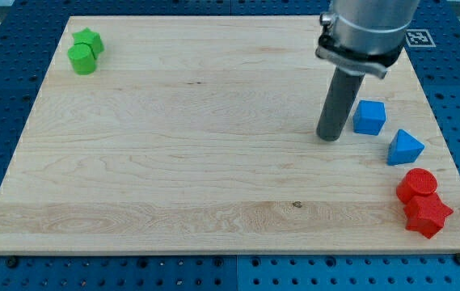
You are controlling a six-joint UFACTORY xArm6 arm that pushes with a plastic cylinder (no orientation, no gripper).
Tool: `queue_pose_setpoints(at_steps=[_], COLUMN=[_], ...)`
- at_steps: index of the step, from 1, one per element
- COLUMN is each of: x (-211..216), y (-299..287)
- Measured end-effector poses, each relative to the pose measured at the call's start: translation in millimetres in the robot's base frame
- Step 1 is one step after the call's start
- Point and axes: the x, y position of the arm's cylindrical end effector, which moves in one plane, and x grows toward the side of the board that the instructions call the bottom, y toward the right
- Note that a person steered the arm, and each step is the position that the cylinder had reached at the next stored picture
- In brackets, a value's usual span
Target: Slide the blue cube a bit right
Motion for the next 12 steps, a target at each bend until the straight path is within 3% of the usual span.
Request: queue_pose_setpoints(at_steps=[4,12], x=[-3.5,-3.5], y=[38.9,61.8])
